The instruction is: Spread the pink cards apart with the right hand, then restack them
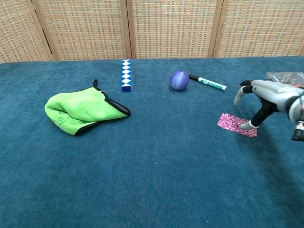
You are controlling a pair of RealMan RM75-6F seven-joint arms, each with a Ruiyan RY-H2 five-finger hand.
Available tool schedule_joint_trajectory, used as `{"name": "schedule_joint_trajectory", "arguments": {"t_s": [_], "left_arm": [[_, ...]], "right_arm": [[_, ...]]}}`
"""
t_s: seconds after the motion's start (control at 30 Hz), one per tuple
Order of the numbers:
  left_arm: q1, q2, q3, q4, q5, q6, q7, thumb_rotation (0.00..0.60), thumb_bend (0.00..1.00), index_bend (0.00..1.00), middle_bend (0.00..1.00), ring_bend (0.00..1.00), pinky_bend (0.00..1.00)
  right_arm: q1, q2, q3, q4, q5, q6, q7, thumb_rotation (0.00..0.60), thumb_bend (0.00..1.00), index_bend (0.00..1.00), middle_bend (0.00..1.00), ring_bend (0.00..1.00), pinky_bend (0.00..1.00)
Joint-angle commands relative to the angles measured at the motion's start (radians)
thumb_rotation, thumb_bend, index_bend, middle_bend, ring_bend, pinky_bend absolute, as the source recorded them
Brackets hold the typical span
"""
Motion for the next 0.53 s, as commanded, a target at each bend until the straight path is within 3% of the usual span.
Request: {"name": "schedule_joint_trajectory", "arguments": {"t_s": [0.03,0.1,0.17,0.3,0.53], "left_arm": [[-0.001,0.000,0.000,0.002,0.002,0.000,-0.004,0.600,0.04,0.00,0.00,0.00,0.00],[-0.001,-0.002,-0.001,0.005,0.001,0.001,-0.001,0.600,0.04,0.00,0.00,0.00,0.00],[0.000,-0.003,-0.001,0.003,0.000,0.001,-0.002,0.600,0.04,0.00,0.00,0.00,0.00],[0.002,-0.003,0.001,0.006,0.006,0.007,-0.002,0.600,0.04,0.00,0.00,0.00,0.00],[0.005,-0.007,0.001,0.009,0.011,0.015,-0.006,0.600,0.04,0.00,0.00,0.00,0.00]], "right_arm": [[-0.139,0.214,-0.134,-0.155,-0.399,0.110,0.261,0.600,0.20,0.28,0.00,0.00,0.01],[-0.188,0.269,-0.201,-0.119,-0.563,0.182,0.375,0.600,0.09,0.22,0.00,0.00,0.01],[-0.215,0.290,-0.230,-0.091,-0.630,0.229,0.421,0.600,0.02,0.16,0.00,0.00,0.01],[-0.280,0.327,-0.289,-0.016,-0.744,0.336,0.508,0.600,0.00,0.02,0.00,0.00,0.00],[-0.357,0.344,-0.324,0.031,-0.817,0.442,0.519,0.600,0.00,0.00,0.00,0.00,0.00]]}}
